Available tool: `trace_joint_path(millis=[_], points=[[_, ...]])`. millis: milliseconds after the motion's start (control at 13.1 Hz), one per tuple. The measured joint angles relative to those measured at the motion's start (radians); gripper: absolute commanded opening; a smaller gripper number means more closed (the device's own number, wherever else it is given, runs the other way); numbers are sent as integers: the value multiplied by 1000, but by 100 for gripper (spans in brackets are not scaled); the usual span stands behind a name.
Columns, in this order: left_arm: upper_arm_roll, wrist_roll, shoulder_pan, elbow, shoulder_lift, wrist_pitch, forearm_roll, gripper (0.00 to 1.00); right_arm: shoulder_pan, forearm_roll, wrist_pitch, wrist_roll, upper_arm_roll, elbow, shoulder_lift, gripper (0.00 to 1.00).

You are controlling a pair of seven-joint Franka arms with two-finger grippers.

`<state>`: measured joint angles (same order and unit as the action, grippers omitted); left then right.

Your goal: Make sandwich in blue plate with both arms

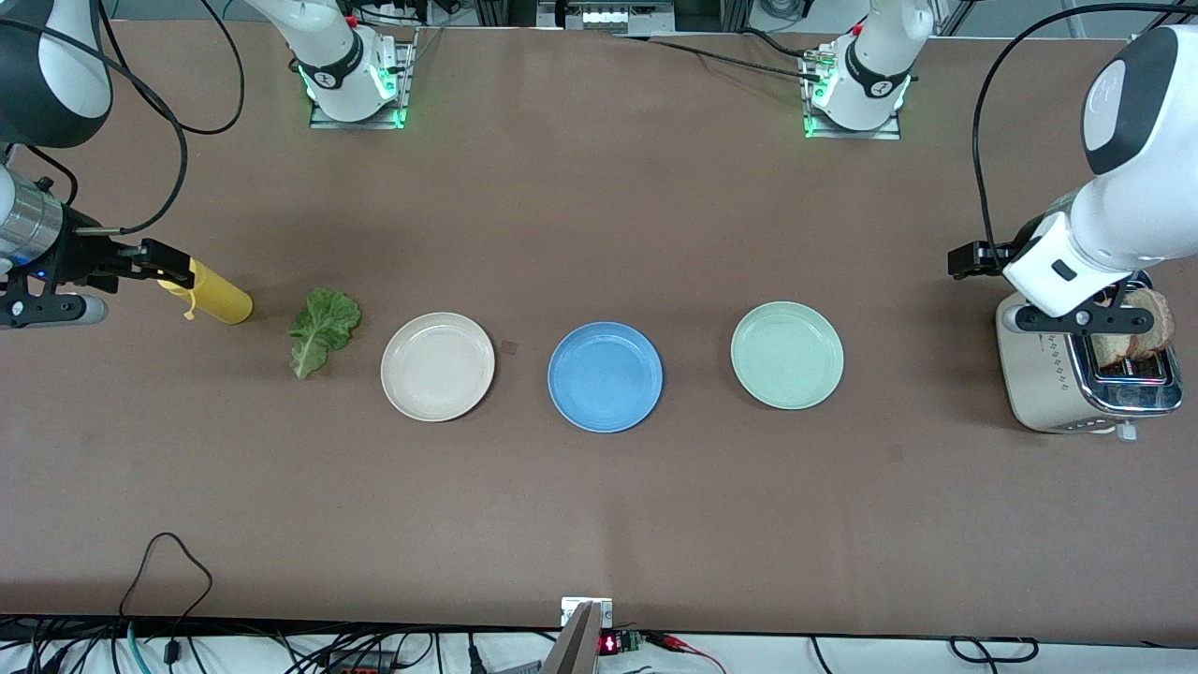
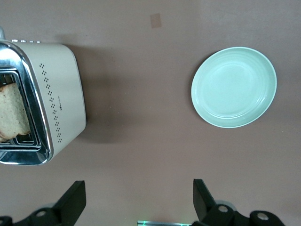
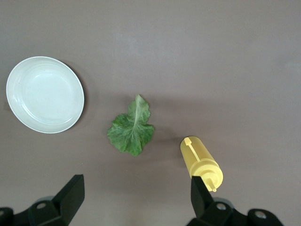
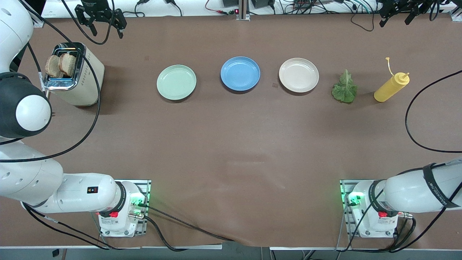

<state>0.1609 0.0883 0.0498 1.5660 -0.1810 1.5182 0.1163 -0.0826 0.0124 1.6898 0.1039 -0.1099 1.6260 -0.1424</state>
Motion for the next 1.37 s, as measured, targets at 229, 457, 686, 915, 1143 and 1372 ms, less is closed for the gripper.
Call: trace_joint_path(millis=[229,457,686,915,1143,1372], points=[[-1,0,3,-26,-9,0,1,100,0,0,0,0,0,0,0,100],[-3,0,5,-33,-22,0,1,100,-1,0,0,0,1,0,0,100],[-3,0,5,-34,-25,0,1,100,-3,0,-1,0,2,0,-1,100],[-2,0,5,-35,-25,0,1,100,-4,0,-1,0,3,0,-8,100],[0,0,4,-38,-25,-1,1,100,-11,0,-1,1,4,0,-8,100],[0,0,4,-39,-25,-13,1,100,-12,0,-1,1,4,-1,-8,100]])
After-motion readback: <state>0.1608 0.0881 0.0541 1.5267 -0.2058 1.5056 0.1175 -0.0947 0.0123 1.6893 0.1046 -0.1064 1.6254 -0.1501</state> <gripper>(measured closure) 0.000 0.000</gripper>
